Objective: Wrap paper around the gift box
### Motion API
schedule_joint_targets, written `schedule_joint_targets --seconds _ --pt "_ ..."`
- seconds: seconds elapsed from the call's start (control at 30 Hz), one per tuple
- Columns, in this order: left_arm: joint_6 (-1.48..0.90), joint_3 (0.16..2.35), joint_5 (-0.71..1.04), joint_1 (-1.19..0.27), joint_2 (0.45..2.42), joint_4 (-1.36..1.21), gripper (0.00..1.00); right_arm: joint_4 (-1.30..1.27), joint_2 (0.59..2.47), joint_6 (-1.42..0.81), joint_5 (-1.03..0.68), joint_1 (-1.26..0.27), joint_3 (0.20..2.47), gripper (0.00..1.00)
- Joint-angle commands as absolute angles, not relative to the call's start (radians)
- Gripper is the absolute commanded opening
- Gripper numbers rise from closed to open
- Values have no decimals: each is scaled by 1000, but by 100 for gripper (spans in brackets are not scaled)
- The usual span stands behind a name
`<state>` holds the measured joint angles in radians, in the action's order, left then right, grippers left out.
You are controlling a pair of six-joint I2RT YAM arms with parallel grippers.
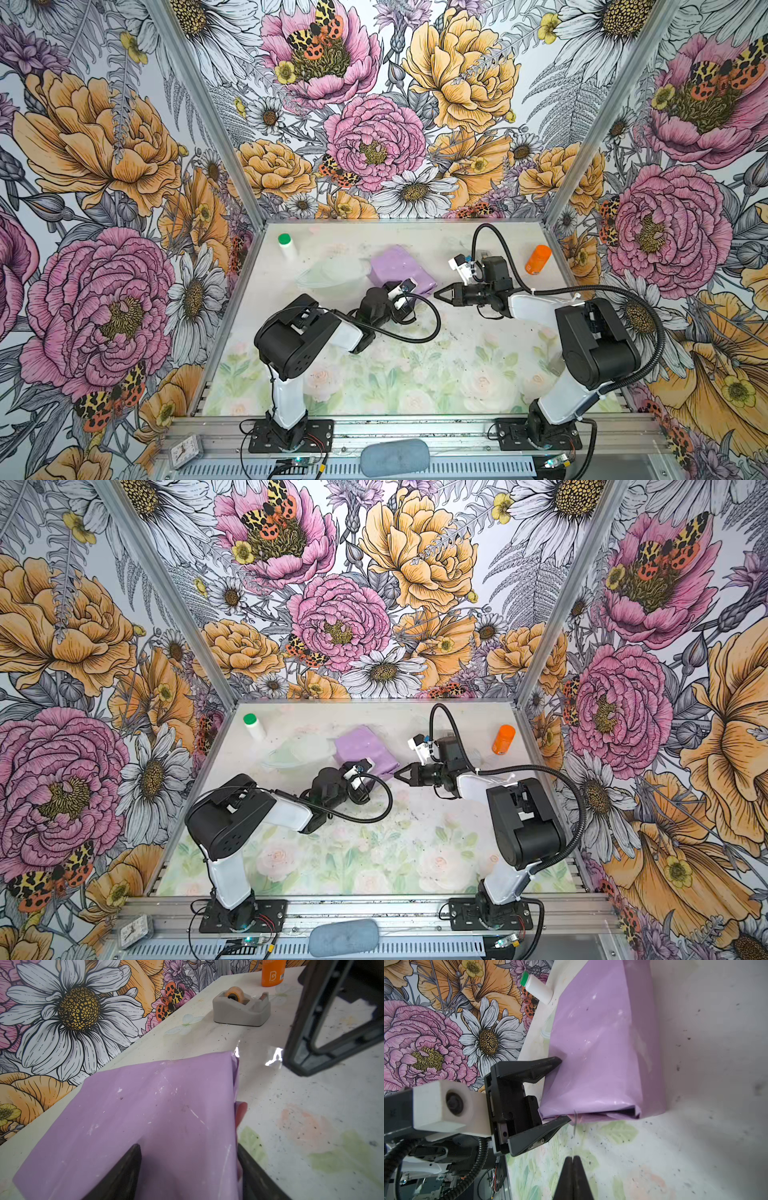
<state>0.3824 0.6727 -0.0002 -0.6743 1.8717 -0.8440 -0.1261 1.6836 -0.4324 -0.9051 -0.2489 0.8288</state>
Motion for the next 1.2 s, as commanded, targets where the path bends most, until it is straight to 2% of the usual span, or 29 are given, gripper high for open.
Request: schedule_joint_targets --seconds 0.0,0.63,1.17 --pt "314 621 26 -657 1910 -664 69 -219 1710 -461 -902 -275 804 0" --pt "317 615 32 -652 1901 -664 70 -468 1830 -579 -899 -348 784 0" --pt "316 624 40 -649 1913 -661 69 -276 1577 -474 -853 -332 706 0"
